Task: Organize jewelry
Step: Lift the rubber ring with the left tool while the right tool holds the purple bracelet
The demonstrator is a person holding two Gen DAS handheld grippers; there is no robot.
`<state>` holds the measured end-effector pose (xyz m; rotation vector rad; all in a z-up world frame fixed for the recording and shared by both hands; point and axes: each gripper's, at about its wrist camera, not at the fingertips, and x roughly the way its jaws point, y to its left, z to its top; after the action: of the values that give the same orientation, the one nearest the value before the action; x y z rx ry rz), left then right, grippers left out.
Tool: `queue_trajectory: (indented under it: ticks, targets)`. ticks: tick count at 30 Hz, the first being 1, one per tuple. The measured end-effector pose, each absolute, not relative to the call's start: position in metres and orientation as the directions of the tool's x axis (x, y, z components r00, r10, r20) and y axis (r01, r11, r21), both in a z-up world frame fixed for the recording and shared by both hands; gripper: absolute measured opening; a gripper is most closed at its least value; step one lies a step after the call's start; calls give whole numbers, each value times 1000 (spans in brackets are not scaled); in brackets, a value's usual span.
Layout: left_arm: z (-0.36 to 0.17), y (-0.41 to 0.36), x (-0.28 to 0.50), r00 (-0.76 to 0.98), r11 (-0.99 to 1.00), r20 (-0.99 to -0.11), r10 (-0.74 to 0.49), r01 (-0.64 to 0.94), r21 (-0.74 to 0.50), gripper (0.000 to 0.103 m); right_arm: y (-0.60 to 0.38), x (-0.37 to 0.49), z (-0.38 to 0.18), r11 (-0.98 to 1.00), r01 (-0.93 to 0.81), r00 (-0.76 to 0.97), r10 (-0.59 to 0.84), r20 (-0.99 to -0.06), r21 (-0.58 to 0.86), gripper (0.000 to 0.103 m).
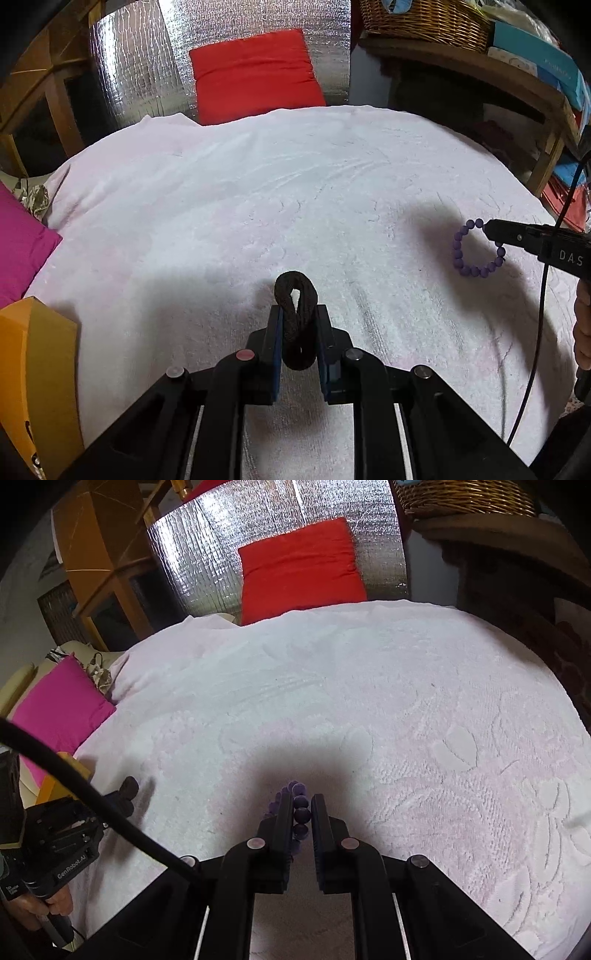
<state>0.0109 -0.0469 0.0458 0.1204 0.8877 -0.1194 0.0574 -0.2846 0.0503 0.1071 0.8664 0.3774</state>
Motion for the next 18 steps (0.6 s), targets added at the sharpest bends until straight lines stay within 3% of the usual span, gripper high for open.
queue_trajectory:
  ticks: [18]
  targets:
    - [43, -51, 12, 622, 985, -782, -24, 150, 89, 17, -286, 69, 25, 949, -221, 523, 310, -794, 226, 11]
